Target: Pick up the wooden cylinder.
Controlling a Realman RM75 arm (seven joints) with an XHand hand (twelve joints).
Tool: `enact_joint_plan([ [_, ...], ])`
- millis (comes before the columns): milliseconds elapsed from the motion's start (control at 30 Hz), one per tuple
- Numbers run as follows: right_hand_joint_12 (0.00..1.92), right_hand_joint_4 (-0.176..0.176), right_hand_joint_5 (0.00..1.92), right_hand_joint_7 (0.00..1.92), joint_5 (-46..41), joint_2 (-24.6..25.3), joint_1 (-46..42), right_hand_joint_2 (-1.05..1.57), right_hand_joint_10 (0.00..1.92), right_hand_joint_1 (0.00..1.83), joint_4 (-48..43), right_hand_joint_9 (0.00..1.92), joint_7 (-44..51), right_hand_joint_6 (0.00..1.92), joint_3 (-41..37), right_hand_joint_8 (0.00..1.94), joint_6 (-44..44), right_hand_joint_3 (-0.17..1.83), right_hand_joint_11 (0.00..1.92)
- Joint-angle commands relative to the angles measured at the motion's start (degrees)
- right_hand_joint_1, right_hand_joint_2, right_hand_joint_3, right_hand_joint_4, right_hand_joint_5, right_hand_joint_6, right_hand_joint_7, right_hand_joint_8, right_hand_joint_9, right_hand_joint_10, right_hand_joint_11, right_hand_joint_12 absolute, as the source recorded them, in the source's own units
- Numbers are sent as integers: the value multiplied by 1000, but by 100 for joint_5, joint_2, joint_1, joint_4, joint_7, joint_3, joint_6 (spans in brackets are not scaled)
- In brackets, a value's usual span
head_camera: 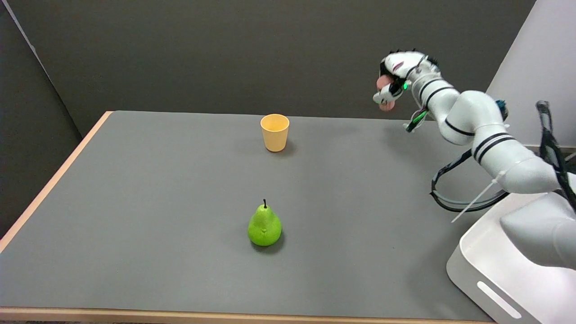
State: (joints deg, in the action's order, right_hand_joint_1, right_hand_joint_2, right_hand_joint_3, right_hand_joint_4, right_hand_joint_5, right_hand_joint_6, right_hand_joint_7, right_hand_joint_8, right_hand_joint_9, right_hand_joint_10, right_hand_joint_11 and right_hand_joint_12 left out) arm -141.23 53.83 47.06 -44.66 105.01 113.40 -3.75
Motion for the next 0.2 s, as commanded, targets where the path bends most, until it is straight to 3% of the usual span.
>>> enact_joint_plan([
  [33,1921,-128,620,885,91,-1233,-2575,1088,1495,1194,-4002,862,9,1443,-2506,1373,-1226,327,610],
  [200,1921,-129,623,890,91,-1152,-3991,1081,1497,1196,-5156,863,-31,1441,-3973,1368,-1481,337,625],
])
